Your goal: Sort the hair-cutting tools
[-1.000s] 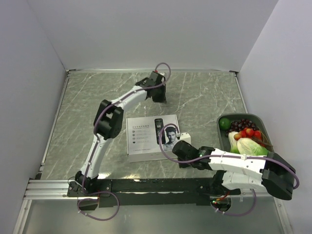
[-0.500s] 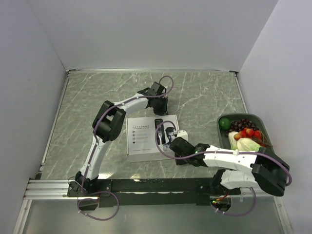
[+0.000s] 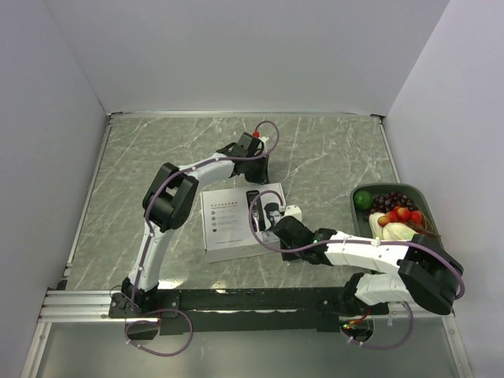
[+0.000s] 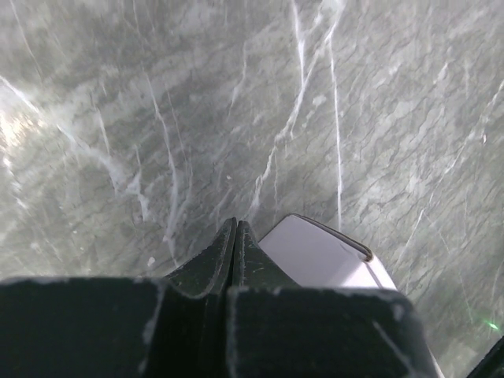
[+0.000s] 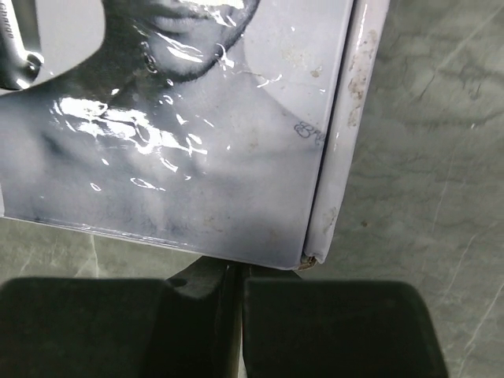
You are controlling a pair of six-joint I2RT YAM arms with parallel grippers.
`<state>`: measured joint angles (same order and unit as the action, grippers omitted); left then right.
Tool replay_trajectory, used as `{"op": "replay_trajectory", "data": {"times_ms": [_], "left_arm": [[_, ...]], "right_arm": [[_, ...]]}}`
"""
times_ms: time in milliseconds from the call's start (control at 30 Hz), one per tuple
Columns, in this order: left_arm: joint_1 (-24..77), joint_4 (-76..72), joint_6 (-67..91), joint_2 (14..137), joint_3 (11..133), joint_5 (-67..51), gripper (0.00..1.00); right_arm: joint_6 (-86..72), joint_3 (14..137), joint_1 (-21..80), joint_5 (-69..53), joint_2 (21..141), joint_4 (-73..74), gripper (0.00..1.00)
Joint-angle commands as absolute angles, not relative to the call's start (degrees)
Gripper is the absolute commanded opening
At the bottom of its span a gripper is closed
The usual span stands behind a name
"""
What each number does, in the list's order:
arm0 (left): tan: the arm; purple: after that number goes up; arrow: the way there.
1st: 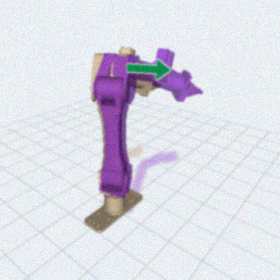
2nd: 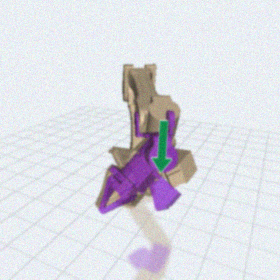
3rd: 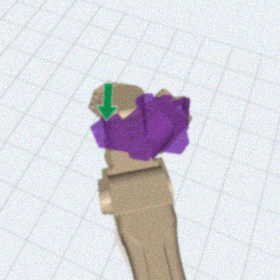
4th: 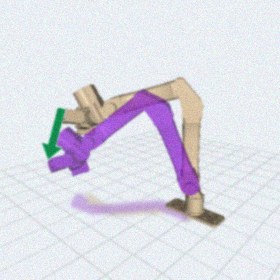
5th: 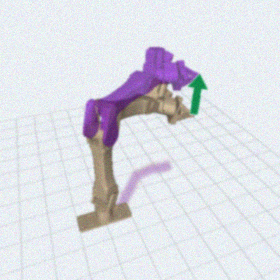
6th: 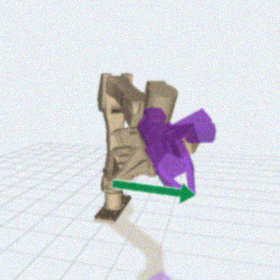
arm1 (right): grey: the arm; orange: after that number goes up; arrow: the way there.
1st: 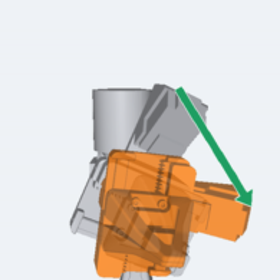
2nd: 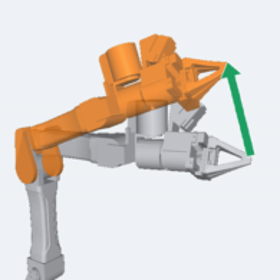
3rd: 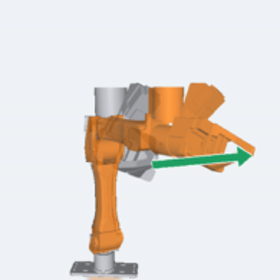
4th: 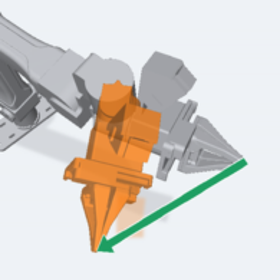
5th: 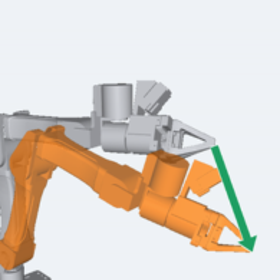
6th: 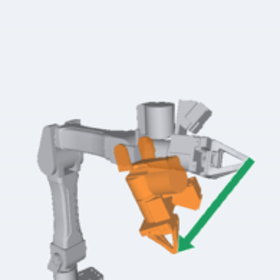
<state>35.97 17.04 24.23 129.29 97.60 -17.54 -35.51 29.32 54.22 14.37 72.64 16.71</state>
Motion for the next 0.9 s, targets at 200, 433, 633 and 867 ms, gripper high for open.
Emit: {"op": "replay_trajectory", "data": {"times_ms": [200, 433, 633, 867], "left_arm": [[40.43, 24.52, 21.89, 127.35, 95.71, -31.11, 0.01], [39.99, 26.62, 21.01, 127.27, 97.55, -27.36, 0.01], [35.88, 33.92, 24.24, 124.9, 103.35, -12.94, 0.01], [26.2, 36.21, 26.19, 116.99, 95.81, -6.95, 0.01]], "right_arm": [[-31.38, 26.63, 51.94, 32.61, 76.29, 0.53, 0.0], [-29.71, 29.96, 52.38, 24.27, 73.31, 7.98, 0.0], [-30.23, 32.96, 53.79, 16.02, 66.19, 17.47, 0.0], [-29.97, 38.74, 57.03, 9.06, 69.51, 19.07, 0.0]]}}
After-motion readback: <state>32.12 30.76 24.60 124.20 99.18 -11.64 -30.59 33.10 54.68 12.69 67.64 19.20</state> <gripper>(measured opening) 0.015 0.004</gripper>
